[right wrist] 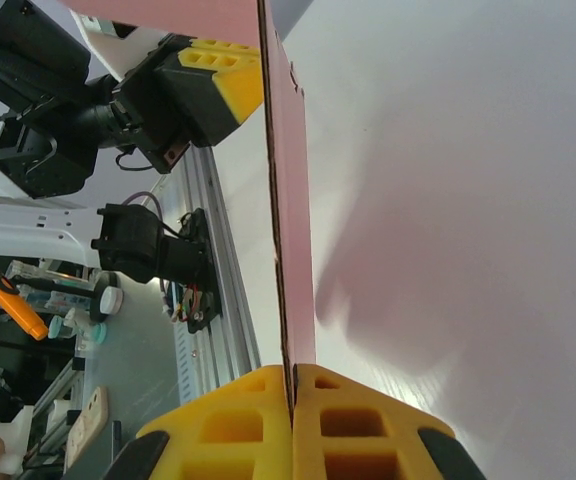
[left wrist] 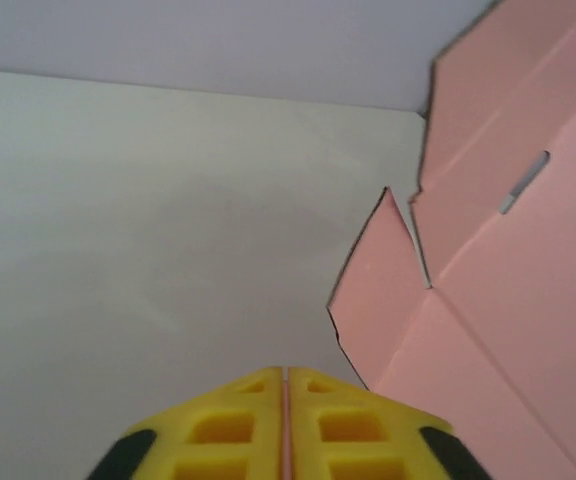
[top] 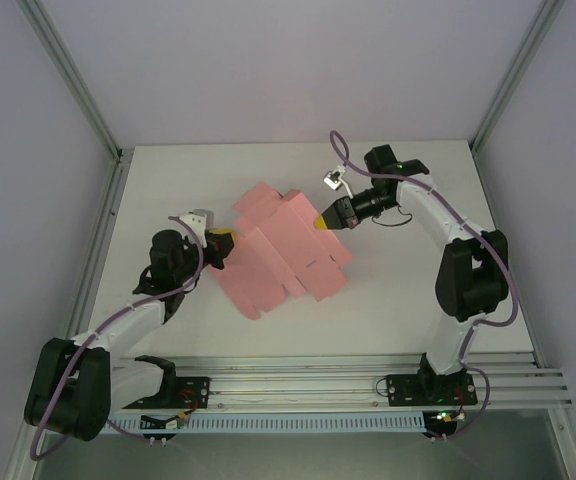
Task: Assemble paper box
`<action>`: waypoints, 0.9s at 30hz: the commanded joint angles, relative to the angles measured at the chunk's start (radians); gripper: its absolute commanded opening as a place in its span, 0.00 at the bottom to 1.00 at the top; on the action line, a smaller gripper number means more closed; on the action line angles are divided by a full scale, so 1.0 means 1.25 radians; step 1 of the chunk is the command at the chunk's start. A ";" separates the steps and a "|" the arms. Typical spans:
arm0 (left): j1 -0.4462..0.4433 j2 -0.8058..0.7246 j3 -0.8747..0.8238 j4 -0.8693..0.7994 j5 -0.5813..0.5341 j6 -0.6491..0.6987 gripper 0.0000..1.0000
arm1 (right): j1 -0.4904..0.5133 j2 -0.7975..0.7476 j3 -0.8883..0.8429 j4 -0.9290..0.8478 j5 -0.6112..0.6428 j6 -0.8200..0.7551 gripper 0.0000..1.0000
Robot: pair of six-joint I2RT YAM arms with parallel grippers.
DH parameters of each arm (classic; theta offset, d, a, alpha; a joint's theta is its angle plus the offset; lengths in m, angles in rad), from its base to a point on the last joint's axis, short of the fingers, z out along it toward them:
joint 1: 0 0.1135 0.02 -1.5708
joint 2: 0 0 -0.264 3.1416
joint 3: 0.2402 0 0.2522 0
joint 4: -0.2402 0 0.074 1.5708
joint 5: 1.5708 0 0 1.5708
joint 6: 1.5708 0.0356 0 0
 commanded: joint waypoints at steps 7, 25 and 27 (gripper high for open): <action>0.060 -0.039 0.120 -0.156 0.225 0.067 0.49 | -0.003 0.020 0.051 -0.102 -0.039 -0.106 0.00; 0.084 0.070 0.220 -0.273 0.478 0.162 0.25 | -0.004 0.025 0.092 -0.162 -0.059 -0.145 0.00; 0.084 0.059 0.214 -0.293 0.453 0.175 0.28 | -0.005 0.028 0.101 -0.176 -0.073 -0.156 0.00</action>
